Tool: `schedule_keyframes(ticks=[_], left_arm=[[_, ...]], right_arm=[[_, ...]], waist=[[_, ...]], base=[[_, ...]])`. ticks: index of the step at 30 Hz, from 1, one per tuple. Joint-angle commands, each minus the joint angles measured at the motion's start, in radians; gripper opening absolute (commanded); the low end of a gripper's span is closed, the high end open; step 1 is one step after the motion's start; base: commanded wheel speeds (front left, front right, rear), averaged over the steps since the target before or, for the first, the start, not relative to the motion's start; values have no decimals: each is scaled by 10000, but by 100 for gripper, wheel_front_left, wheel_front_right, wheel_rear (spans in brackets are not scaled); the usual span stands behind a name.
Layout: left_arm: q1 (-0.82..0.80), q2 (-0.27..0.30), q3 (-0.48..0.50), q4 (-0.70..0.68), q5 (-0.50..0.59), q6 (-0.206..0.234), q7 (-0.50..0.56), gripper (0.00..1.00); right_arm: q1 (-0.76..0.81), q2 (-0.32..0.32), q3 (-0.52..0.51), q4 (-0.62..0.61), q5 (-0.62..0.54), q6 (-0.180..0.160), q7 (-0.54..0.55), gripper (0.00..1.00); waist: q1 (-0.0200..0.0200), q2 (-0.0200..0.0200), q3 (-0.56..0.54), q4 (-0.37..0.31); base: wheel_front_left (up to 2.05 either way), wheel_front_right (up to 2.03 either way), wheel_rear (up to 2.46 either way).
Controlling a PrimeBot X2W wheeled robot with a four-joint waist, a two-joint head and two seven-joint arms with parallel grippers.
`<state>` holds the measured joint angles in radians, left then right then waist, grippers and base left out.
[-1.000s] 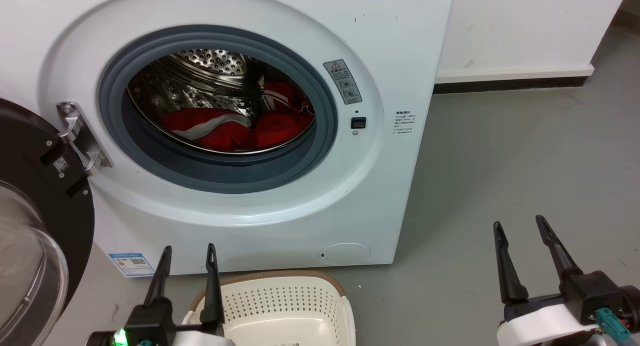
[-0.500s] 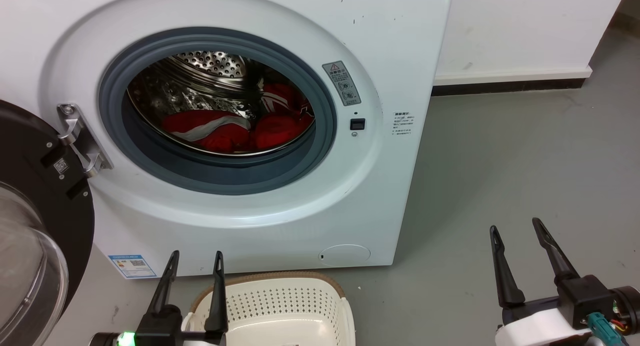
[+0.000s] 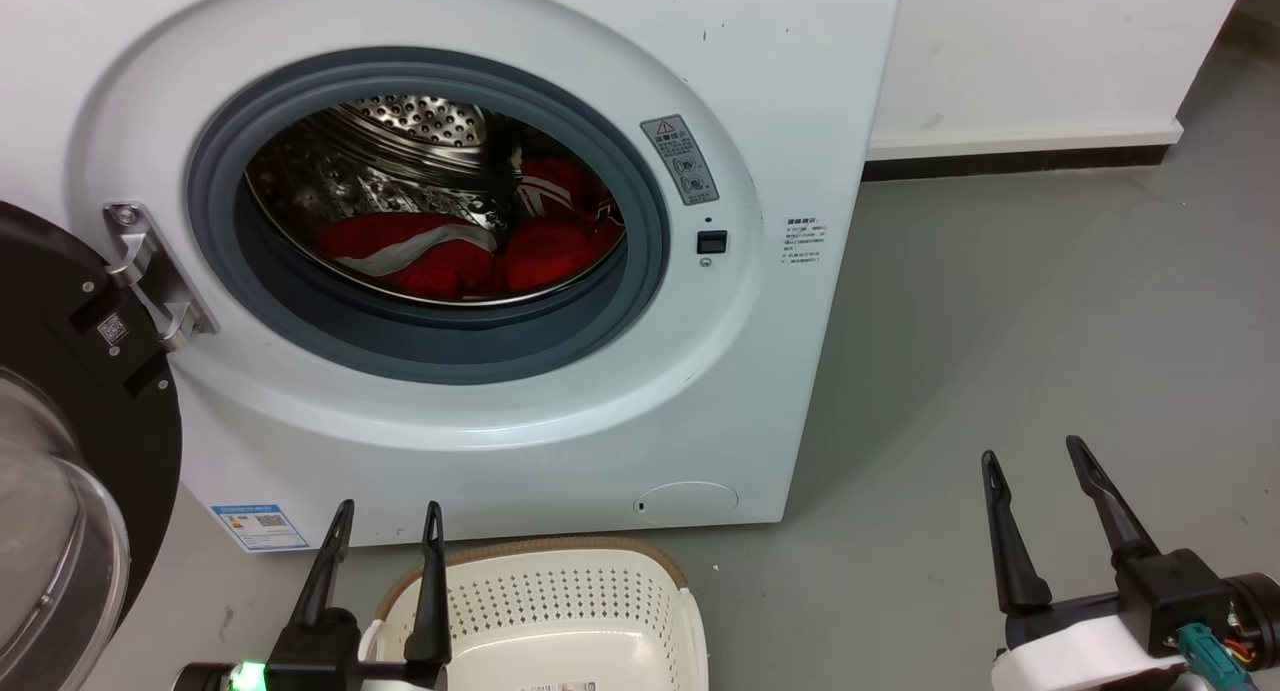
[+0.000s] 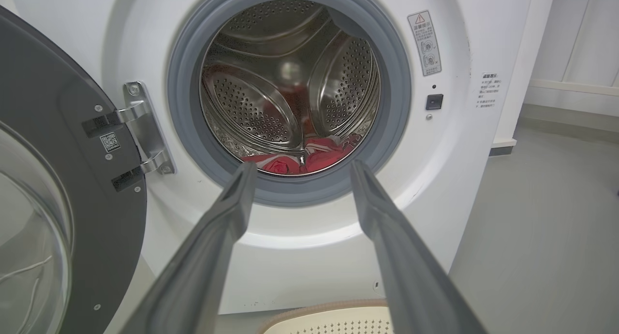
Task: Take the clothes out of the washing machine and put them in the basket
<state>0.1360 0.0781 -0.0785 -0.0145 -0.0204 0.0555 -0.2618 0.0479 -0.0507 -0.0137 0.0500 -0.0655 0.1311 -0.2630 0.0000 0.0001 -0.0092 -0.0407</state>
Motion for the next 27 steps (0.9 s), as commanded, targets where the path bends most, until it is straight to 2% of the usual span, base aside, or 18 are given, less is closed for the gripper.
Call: schedule_keyframes(ticks=[1,6,10,15,20,27], left_arm=[[-38,-51,55,39,86,-15,-49,100],[-245,32,162,443,170,43,-40,100],[-1020,410,266,635,305,-45,-40,100],[-2879,1253,423,1258,357,-402,-40,100],[-5574,2457,762,2947,183,-1134,-36,100],[-9765,3993,220,4946,283,-1753,1713,100]], right_arm=[[-7,9,-13,0,-12,-7,-28,100],[-257,11,-13,-38,73,-7,-28,100],[-664,15,-76,-282,217,-7,-28,100],[-1382,14,-160,-417,519,-7,-27,100],[-1947,14,-71,-557,767,-8,-28,100],[-2611,28,-54,-722,1194,-7,-27,100]], waist=[[0,-1,44,-37],[0,-1,466,-289],[0,-1,1564,-566],[0,-1,3347,-1028],[0,-1,4875,-1499],[0,-1,6521,-2087]], base=[[0,0,0],[0,0,0],[0,0,0],[0,0,0],[0,0,0],[0,0,0]])
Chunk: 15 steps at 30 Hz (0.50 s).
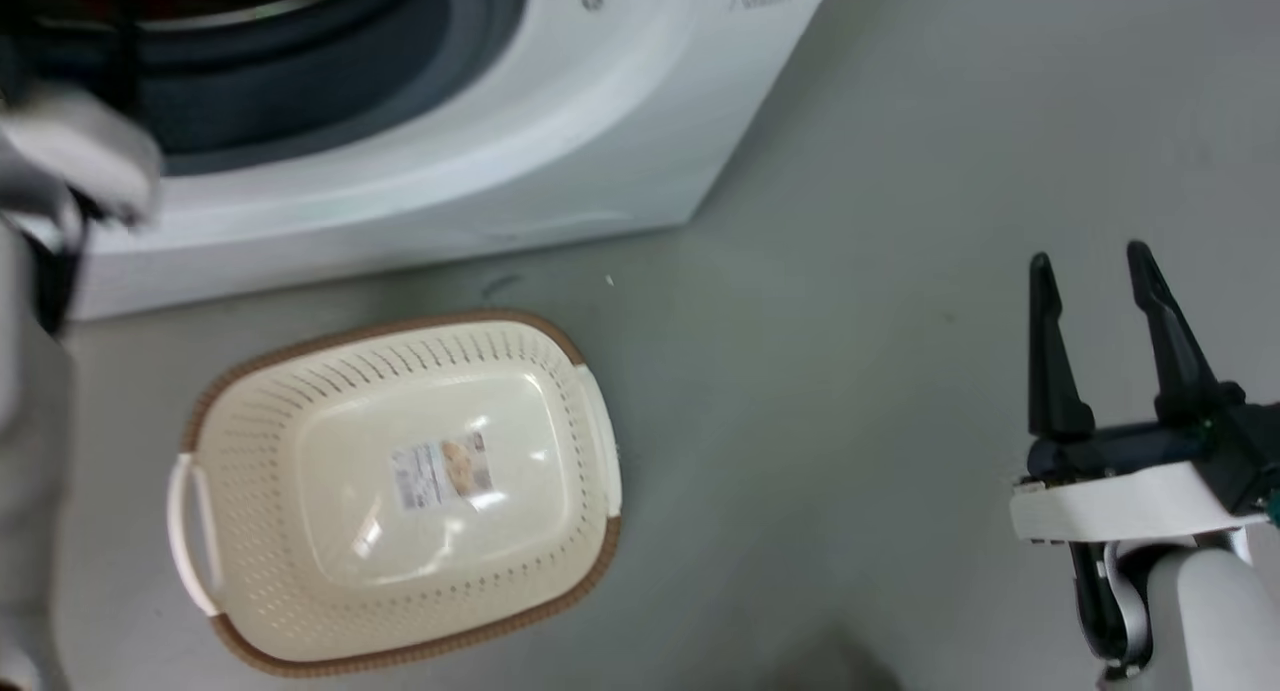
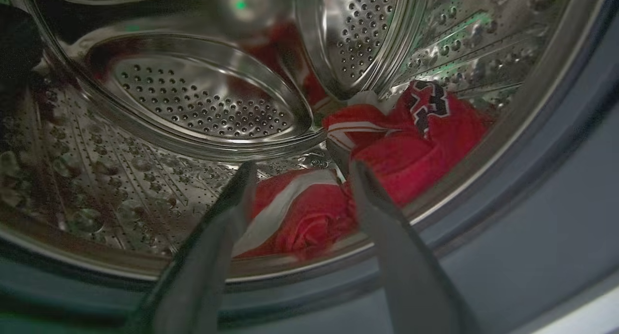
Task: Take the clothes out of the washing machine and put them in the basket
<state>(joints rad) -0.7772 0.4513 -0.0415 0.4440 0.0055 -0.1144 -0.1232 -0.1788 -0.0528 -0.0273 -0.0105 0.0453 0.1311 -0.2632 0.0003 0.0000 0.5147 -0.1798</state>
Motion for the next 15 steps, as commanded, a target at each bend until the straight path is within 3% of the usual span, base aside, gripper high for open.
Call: schedule_keyframes(ticks=[1,4,9,15], left_arm=[[-1194,450,-306,654,26,-85,694,100],[-2775,1010,-733,1623,40,-120,1823,100],[-4424,1422,-1628,2606,-26,-145,3281,100],[-6401,2078,-2884,3706,-904,-142,5499,100]], right_arm=[[-406,43,167,-140,139,-7,-25,100],[-551,43,352,-257,345,-8,-26,100],[-740,46,645,-258,531,-8,-25,100],[-781,38,1177,-539,678,-10,-25,100]], waist=[[-3,0,1477,-779],[-3,0,1911,-1001],[-3,0,2383,-1254],[-3,0,2847,-1717]], base=[[0,0,0],[0,0,0],[0,0,0],[0,0,0]])
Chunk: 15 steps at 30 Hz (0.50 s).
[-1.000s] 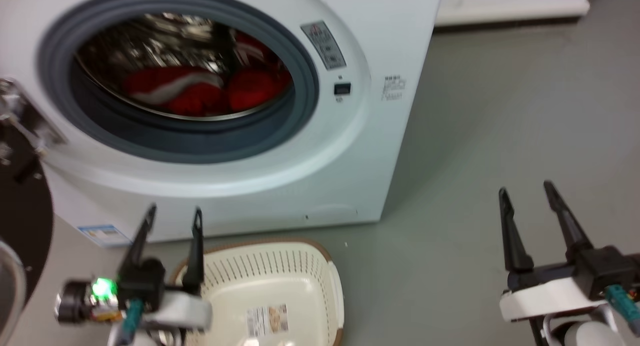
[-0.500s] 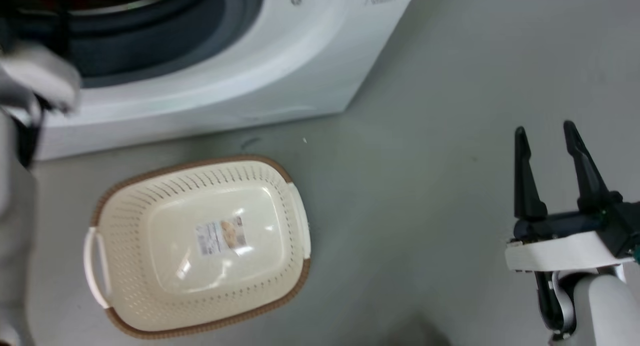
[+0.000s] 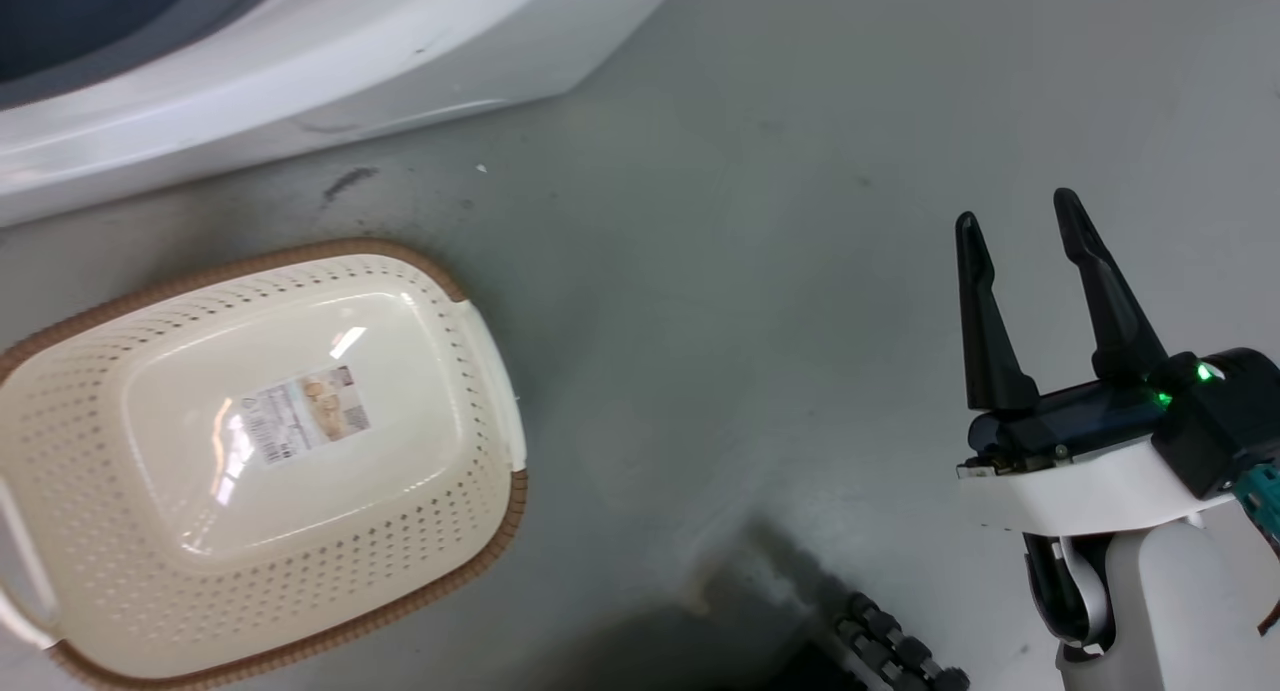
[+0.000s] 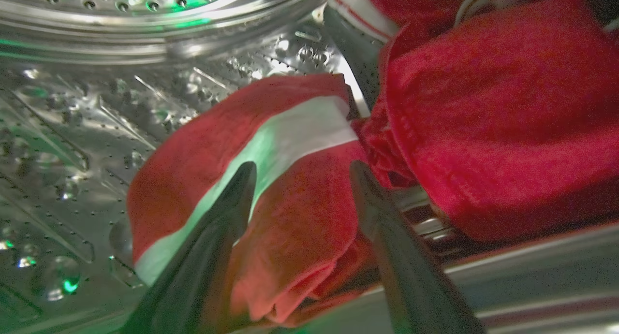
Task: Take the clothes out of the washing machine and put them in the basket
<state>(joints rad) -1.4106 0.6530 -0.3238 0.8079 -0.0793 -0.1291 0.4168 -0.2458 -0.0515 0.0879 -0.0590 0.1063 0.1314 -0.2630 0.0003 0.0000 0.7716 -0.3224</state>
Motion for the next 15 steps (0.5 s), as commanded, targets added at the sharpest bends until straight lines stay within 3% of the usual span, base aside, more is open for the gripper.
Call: schedule_keyframes(ticks=[1,5,6,7,10,15], left_arm=[[-338,186,-262,189,-236,5,472,100],[-1274,800,-1230,395,-925,4,1697,100],[-1782,1241,-1699,555,-1475,3,2605,100],[-1897,1372,-1799,585,-1634,3,2802,100],[-2007,1637,-2019,718,-2039,3,3225,100],[-1995,1931,-2346,718,-2459,2,3070,100]], right_arm=[[-103,25,80,-108,97,-14,-27,100],[20,20,190,-232,328,-14,-28,100],[125,25,318,-280,367,-14,-27,100],[137,26,347,-306,360,-14,-27,100],[172,23,388,-364,410,-14,-27,100],[180,23,457,-437,372,-14,-27,100]], waist=[[-3,0,342,-370],[-3,0,575,-631],[-3,0,664,-774],[-3,0,702,-806],[-3,0,768,-878],[-3,0,871,-892]], base=[[0,0,0],[0,0,0],[0,0,0],[0,0,0],[0,0,0],[0,0,0]])
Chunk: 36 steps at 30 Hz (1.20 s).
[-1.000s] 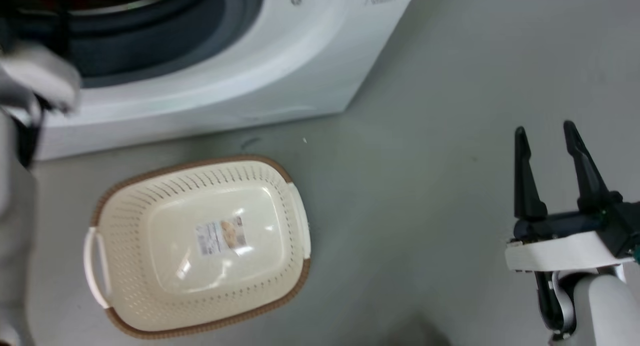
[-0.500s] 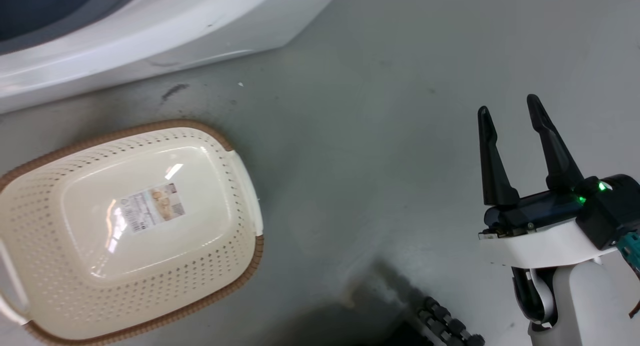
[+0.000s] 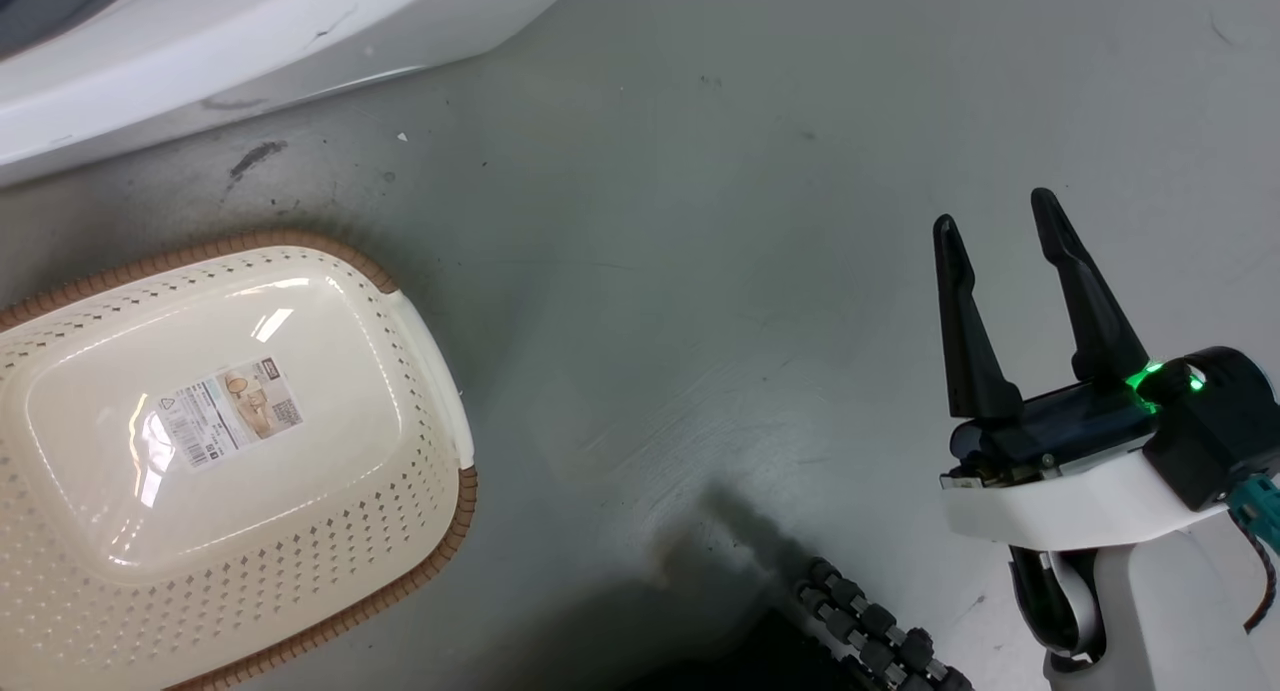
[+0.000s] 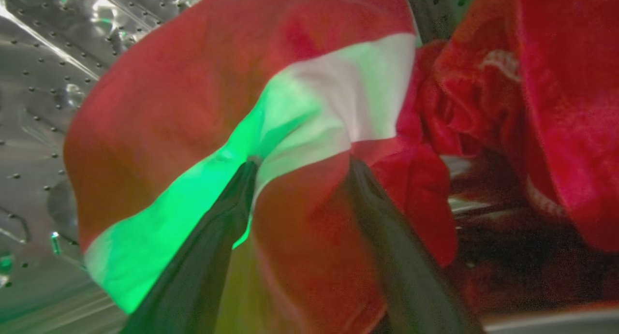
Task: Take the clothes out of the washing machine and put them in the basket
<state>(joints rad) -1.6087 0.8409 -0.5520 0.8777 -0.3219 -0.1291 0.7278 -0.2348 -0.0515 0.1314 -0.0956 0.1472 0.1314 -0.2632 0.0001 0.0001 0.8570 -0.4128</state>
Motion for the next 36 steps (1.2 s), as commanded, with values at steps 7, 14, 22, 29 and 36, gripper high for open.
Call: schedule_keyframes(ticks=[7,14,22,29,36], left_arm=[[-90,-103,-633,164,-655,2,-406,0],[-74,-563,-884,605,-743,1,-1533,0],[406,-1252,-1175,997,-864,3,-3935,0],[1895,-1956,-1385,1463,-1212,2,-6735,0],[3765,-2771,-1609,1883,-1421,64,-9057,0]], right_arm=[[142,20,13,-360,-178,-14,-25,100],[43,22,-197,-343,-447,-14,-25,100],[-42,19,-538,-115,-800,-14,-26,100],[303,17,-903,86,-1031,-14,-25,100],[630,19,-1119,362,-1468,-14,-25,100]], waist=[[-1,-1,146,268],[-1,-1,-200,659],[-1,-1,-1189,1288],[-1,-1,-2828,1928],[-1,-1,-4503,2510]], base=[[0,0,0],[0,0,0],[0,0,0],[0,0,0],[0,0,0]])
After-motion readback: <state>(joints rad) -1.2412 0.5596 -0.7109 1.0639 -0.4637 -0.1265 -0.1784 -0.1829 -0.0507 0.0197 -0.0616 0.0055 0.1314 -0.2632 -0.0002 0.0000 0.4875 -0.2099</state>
